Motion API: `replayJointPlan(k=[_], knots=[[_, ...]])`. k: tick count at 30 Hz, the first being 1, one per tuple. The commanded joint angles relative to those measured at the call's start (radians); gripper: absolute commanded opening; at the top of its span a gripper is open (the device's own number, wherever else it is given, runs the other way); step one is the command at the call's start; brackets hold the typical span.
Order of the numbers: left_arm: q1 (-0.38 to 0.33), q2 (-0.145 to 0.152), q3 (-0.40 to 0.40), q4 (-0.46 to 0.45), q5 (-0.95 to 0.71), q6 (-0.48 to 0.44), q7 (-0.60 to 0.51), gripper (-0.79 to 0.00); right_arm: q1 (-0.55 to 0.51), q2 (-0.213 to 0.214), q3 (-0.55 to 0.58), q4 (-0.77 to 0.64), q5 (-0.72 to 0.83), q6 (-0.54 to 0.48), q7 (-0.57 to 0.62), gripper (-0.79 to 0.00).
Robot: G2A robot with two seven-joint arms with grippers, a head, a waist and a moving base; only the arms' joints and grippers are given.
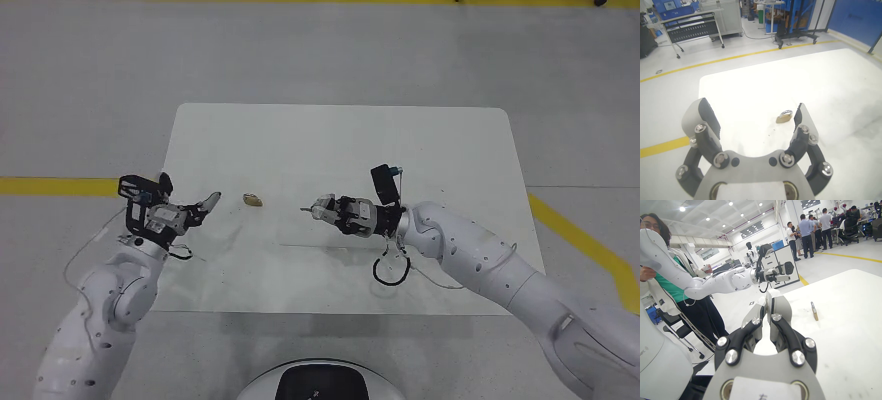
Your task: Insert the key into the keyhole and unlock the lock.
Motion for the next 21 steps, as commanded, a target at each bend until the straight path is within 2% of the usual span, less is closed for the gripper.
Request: replayJointPlan(k=[1,11,15,21], knots=[[-0.044,-0.002,0.027,0.043,0.066,-0.002,-0.002,0.000,0.000,0.000,0.000,0.000,0.000,0.000,0.000,-0.785],[-0.173,-0.011,0.129,0.158,0.203,-0.045,-0.091,0.000,0.000,0.000,0.000,0.000,0.000,0.000,0.000,-0.785],[-0.207,-0.018,0.176,0.194,0.241,-0.040,-0.108,-0.068,0.000,0.000,0.000,0.000,0.000,0.000,0.000,-0.785],[-0.225,-0.026,0.224,0.229,0.272,-0.059,-0.121,-0.099,0.000,0.000,0.000,0.000,0.000,0.000,0.000,-0.785]])
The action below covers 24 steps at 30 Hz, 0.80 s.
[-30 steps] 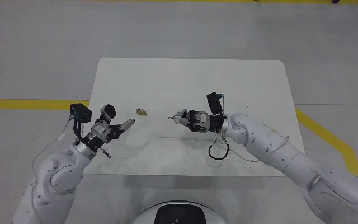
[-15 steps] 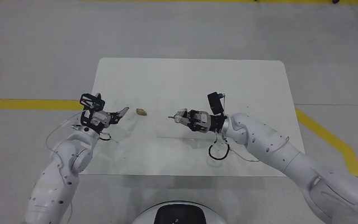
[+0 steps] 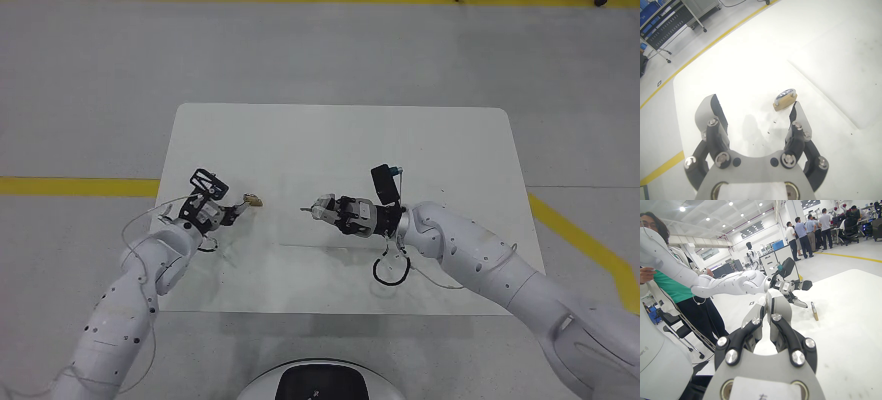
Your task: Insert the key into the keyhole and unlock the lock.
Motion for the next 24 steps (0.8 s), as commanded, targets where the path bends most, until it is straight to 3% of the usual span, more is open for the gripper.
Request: replayJointPlan(k=[1,5,10,13,24], knots=[[-0.006,-0.002,0.009,0.011,0.013,0.009,0.000,-0.117,0.000,0.000,0.000,0.000,0.000,0.000,0.000,-0.785],[-0.017,-0.006,0.020,0.023,0.022,0.013,-0.001,-0.231,0.000,0.000,0.000,0.000,0.000,0.000,0.000,-0.785],[-0.027,-0.009,0.027,0.033,0.004,-0.007,-0.003,-0.286,0.000,0.000,0.000,0.000,0.000,0.000,0.000,-0.785],[-0.032,-0.012,0.034,0.041,-0.002,-0.014,-0.005,-0.397,0.000,0.000,0.000,0.000,0.000,0.000,0.000,-0.785],[-0.066,-0.023,0.067,0.061,-0.003,-0.022,-0.015,-0.502,0.000,0.000,0.000,0.000,0.000,0.000,0.000,-0.785]])
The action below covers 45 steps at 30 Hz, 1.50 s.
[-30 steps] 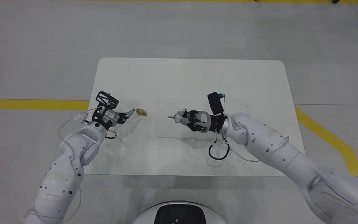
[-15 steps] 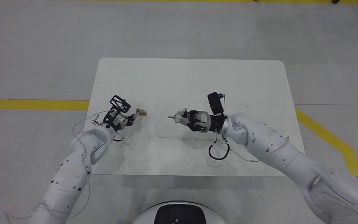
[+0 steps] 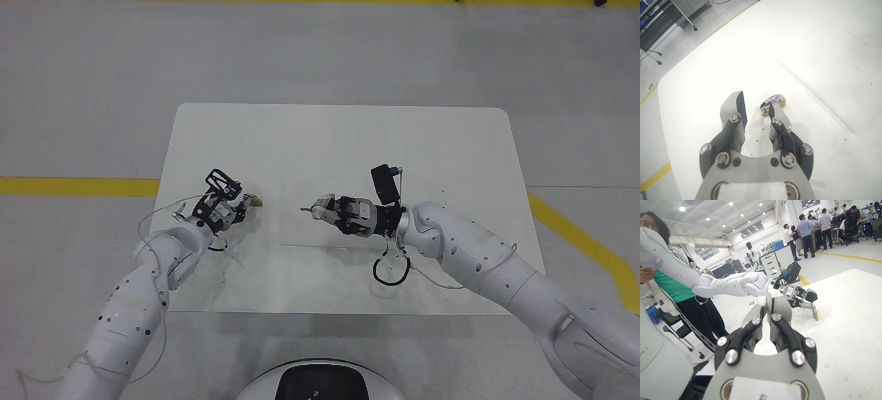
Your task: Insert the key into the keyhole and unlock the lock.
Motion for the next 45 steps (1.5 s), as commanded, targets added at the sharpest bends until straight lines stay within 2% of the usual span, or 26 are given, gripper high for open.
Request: replayJointPlan(k=[1,4,7,9,10,20,22,27,31,36,44,45], knots=[[-0.007,-0.002,0.008,0.004,0.003,-0.001,-0.004,-0.508,0.000,0.000,0.000,0.000,0.000,0.000,0.000,-0.785],[-0.018,-0.006,0.020,0.014,0.009,0.004,-0.007,-0.529,0.000,0.000,0.000,0.000,0.000,0.000,0.000,-0.785],[-0.030,-0.010,0.032,0.025,0.013,0.007,-0.011,-0.606,0.000,0.000,0.000,0.000,0.000,0.000,0.000,-0.785],[-0.036,-0.012,0.038,0.032,0.015,0.008,-0.012,-0.702,0.000,0.000,0.000,0.000,0.000,0.000,0.000,-0.785],[-0.039,-0.013,0.039,0.036,0.015,0.009,-0.013,-0.785,0.000,0.000,0.000,0.000,0.000,0.000,0.000,-0.785],[-0.045,-0.019,0.034,0.050,-0.027,-0.006,-0.012,-0.785,0.000,0.000,0.000,0.000,0.000,0.000,0.000,-0.785],[-0.039,-0.020,0.016,0.046,-0.106,-0.029,-0.015,-0.785,0.000,0.000,0.000,0.000,0.000,0.000,0.000,-0.785],[-0.027,-0.019,-0.081,0.052,-0.457,-0.123,-0.086,-0.785,0.000,0.000,0.000,0.000,0.000,0.000,0.000,-0.785],[-0.027,-0.017,-0.154,0.080,-0.776,-0.156,-0.197,-0.785,0.000,0.000,0.000,0.000,0.000,0.000,0.000,-0.785],[-0.031,-0.017,-0.189,0.117,-1.152,-0.151,-0.402,-0.785,0.000,0.000,0.000,0.000,0.000,0.000,0.000,-0.785],[-0.032,-0.017,-0.191,0.118,-1.167,-0.148,-0.413,-0.785,0.000,0.000,0.000,0.000,0.000,0.000,0.000,-0.785],[-0.018,-0.021,-0.179,0.108,-1.219,-0.153,-0.418,-0.785,0.000,0.000,0.000,0.000,0.000,0.000,0.000,-0.785]])
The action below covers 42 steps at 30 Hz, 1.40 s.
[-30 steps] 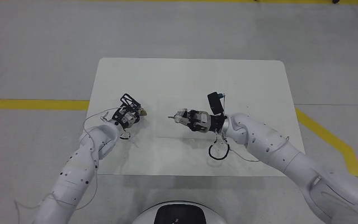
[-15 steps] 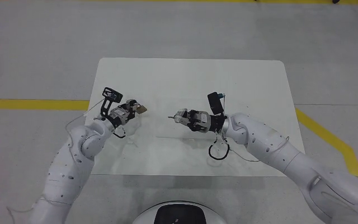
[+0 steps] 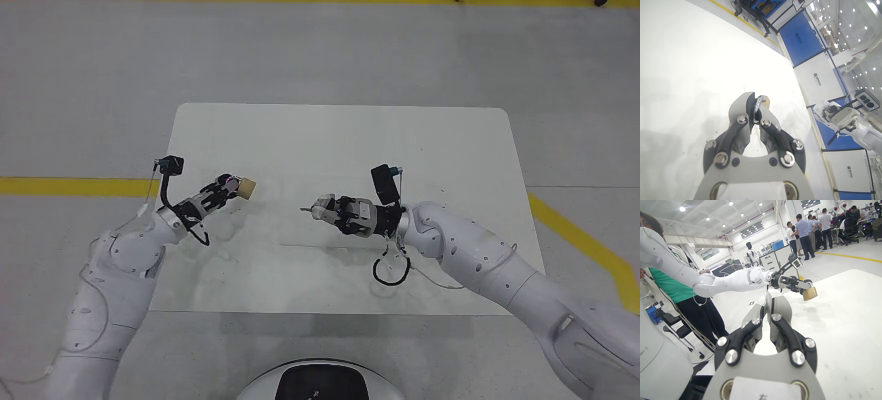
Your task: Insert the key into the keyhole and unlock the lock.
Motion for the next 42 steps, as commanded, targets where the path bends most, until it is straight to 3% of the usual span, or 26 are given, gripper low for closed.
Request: replayJointPlan(k=[1,4,7,15,18,21,28,31,35,42], knots=[[0.021,-0.007,0.015,-0.017,-0.135,0.000,-0.020,-0.785,0.000,0.000,0.000,0.000,0.000,0.000,0.000,-0.785],[0.026,-0.017,0.023,-0.014,-0.470,0.084,-0.144,-0.785,-0.018,-0.001,0.019,-0.016,0.014,0.015,-0.018,-0.785],[-0.005,-0.023,0.033,0.032,-0.692,0.215,-0.281,-0.785,-0.045,0.000,0.063,-0.023,0.005,0.017,-0.059,-0.785],[-0.111,-0.052,0.094,0.193,-1.036,0.450,-0.473,-0.785,-0.116,0.013,0.193,-0.008,-0.052,0.002,-0.155,-0.785],[-0.153,-0.065,0.140,0.242,-1.062,0.482,-0.507,-0.785,-0.121,0.015,0.202,-0.006,-0.052,0.000,-0.154,-0.785],[-0.188,-0.076,0.182,0.261,-1.010,0.432,-0.464,-0.785,-0.121,0.015,0.202,-0.006,-0.052,0.000,-0.154,-0.785],[-0.188,-0.076,0.182,0.261,-1.010,0.432,-0.464,-0.785,-0.121,0.015,0.202,-0.006,-0.052,0.000,-0.154,-0.785],[-0.162,-0.078,0.199,0.204,-1.004,0.423,-0.471,-0.785,-0.129,0.014,0.208,-0.008,-0.039,0.019,-0.147,-0.785],[-0.143,-0.083,0.218,0.150,-1.088,0.509,-0.569,-0.785,-0.137,-0.006,0.232,-0.008,0.045,0.101,-0.103,-0.785],[-0.208,-0.072,0.214,0.173,-1.058,0.628,-0.660,-0.785,-0.124,-0.057,0.240,-0.010,0.099,0.144,-0.030,-0.785]])
